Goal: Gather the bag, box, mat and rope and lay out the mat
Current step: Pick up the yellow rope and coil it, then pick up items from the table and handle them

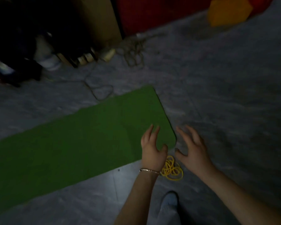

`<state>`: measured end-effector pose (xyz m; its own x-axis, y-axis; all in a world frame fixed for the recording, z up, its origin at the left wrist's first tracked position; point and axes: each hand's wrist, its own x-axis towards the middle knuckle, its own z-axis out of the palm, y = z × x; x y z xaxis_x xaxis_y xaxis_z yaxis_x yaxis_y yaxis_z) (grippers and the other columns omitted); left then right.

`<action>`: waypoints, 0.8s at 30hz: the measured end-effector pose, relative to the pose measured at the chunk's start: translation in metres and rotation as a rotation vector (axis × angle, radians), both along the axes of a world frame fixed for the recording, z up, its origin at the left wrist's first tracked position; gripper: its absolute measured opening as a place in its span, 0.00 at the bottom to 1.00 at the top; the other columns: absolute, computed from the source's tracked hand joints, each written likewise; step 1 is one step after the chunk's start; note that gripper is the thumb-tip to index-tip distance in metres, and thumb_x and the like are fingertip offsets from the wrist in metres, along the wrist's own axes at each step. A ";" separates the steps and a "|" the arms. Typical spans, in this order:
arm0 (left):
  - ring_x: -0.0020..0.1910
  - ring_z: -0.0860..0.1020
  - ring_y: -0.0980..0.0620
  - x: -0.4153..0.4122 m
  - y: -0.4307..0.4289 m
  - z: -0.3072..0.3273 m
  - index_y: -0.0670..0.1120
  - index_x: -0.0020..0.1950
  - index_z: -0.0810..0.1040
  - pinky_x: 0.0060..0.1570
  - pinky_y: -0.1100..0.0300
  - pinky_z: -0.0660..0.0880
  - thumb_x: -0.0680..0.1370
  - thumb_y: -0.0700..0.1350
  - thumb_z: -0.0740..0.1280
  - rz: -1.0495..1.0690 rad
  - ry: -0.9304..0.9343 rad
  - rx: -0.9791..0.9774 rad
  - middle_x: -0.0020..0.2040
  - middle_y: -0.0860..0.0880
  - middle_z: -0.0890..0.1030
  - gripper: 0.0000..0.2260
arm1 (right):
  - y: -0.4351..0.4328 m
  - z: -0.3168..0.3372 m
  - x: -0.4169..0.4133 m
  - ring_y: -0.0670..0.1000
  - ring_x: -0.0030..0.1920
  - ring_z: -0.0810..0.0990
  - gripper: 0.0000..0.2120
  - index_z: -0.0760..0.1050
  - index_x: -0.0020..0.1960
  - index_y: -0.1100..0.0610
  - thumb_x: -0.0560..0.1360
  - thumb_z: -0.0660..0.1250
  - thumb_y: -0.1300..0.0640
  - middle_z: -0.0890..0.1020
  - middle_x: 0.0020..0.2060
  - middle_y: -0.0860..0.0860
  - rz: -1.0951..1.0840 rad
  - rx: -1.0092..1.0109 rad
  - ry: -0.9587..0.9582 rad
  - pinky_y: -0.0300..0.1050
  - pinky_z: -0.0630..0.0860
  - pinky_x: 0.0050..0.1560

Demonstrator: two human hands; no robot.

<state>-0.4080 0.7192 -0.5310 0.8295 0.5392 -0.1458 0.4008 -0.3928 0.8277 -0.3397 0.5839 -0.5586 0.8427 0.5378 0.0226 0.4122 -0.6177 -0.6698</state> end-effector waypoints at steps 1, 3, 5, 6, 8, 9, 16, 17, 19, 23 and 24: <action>0.70 0.64 0.45 0.000 0.001 0.034 0.47 0.69 0.70 0.70 0.56 0.60 0.66 0.42 0.64 0.015 -0.042 0.015 0.72 0.47 0.67 0.30 | 0.001 0.032 -0.001 0.60 0.66 0.70 0.38 0.63 0.71 0.45 0.62 0.68 0.50 0.67 0.69 0.58 -0.020 0.036 0.003 0.56 0.71 0.63; 0.69 0.65 0.47 -0.013 0.005 0.122 0.47 0.68 0.71 0.70 0.58 0.59 0.66 0.41 0.64 0.067 -0.130 0.073 0.71 0.47 0.68 0.29 | 0.001 0.118 -0.010 0.58 0.67 0.70 0.37 0.65 0.71 0.48 0.62 0.68 0.51 0.67 0.69 0.57 -0.037 0.107 -0.030 0.57 0.70 0.64; 0.69 0.66 0.49 -0.029 0.008 0.193 0.49 0.67 0.72 0.71 0.57 0.59 0.67 0.41 0.63 0.118 -0.208 0.105 0.70 0.48 0.69 0.27 | 0.001 0.188 -0.020 0.57 0.67 0.70 0.35 0.68 0.70 0.51 0.63 0.68 0.52 0.68 0.68 0.57 -0.049 0.181 -0.073 0.56 0.69 0.64; 0.69 0.66 0.50 -0.039 0.011 0.227 0.49 0.67 0.73 0.71 0.56 0.60 0.68 0.41 0.63 0.141 -0.247 0.126 0.70 0.49 0.70 0.27 | 0.003 0.223 -0.025 0.57 0.67 0.70 0.34 0.68 0.70 0.52 0.63 0.68 0.52 0.68 0.68 0.57 -0.037 0.233 -0.086 0.56 0.69 0.64; 0.70 0.65 0.53 -0.064 0.016 0.290 0.51 0.67 0.72 0.71 0.55 0.61 0.69 0.40 0.63 0.185 -0.314 0.167 0.70 0.51 0.70 0.26 | 0.007 0.287 -0.037 0.56 0.67 0.69 0.33 0.68 0.70 0.53 0.65 0.70 0.54 0.69 0.67 0.57 -0.007 0.328 -0.111 0.54 0.68 0.66; 0.70 0.65 0.54 -0.078 0.019 0.321 0.52 0.67 0.72 0.71 0.56 0.61 0.69 0.40 0.63 0.208 -0.342 0.185 0.70 0.53 0.70 0.26 | 0.010 0.318 -0.045 0.55 0.68 0.69 0.33 0.68 0.70 0.52 0.66 0.71 0.56 0.69 0.68 0.57 0.017 0.370 -0.127 0.54 0.68 0.66; 0.67 0.66 0.63 -0.184 0.047 0.488 0.54 0.68 0.69 0.63 0.66 0.61 0.75 0.41 0.65 0.368 -0.520 0.236 0.67 0.58 0.70 0.23 | 0.051 0.500 -0.108 0.50 0.71 0.63 0.31 0.65 0.71 0.53 0.71 0.72 0.59 0.65 0.71 0.54 0.215 0.600 -0.200 0.41 0.62 0.65; 0.66 0.67 0.63 -0.199 0.052 0.505 0.54 0.68 0.69 0.61 0.68 0.61 0.75 0.41 0.66 0.384 -0.540 0.233 0.67 0.58 0.71 0.23 | 0.059 0.519 -0.118 0.49 0.71 0.63 0.30 0.65 0.71 0.53 0.72 0.71 0.59 0.65 0.71 0.53 0.239 0.625 -0.209 0.41 0.63 0.64; 0.66 0.69 0.62 -0.231 0.061 0.534 0.54 0.68 0.69 0.61 0.67 0.63 0.75 0.42 0.66 0.420 -0.588 0.243 0.65 0.57 0.73 0.22 | 0.076 0.549 -0.141 0.49 0.71 0.63 0.30 0.65 0.72 0.52 0.72 0.71 0.58 0.65 0.71 0.53 0.288 0.666 -0.210 0.42 0.63 0.66; 0.55 0.73 0.71 -0.307 0.088 0.575 0.51 0.68 0.70 0.55 0.73 0.70 0.75 0.38 0.66 0.536 -0.674 0.302 0.64 0.56 0.74 0.21 | 0.123 0.588 -0.202 0.49 0.71 0.63 0.30 0.63 0.72 0.48 0.73 0.71 0.56 0.63 0.72 0.50 0.435 0.747 -0.164 0.43 0.63 0.66; 0.55 0.73 0.72 -0.327 0.095 0.580 0.51 0.67 0.70 0.56 0.71 0.70 0.75 0.39 0.66 0.567 -0.684 0.318 0.63 0.57 0.74 0.21 | 0.136 0.593 -0.218 0.49 0.71 0.63 0.31 0.63 0.71 0.47 0.72 0.71 0.56 0.63 0.71 0.49 0.469 0.767 -0.148 0.44 0.64 0.67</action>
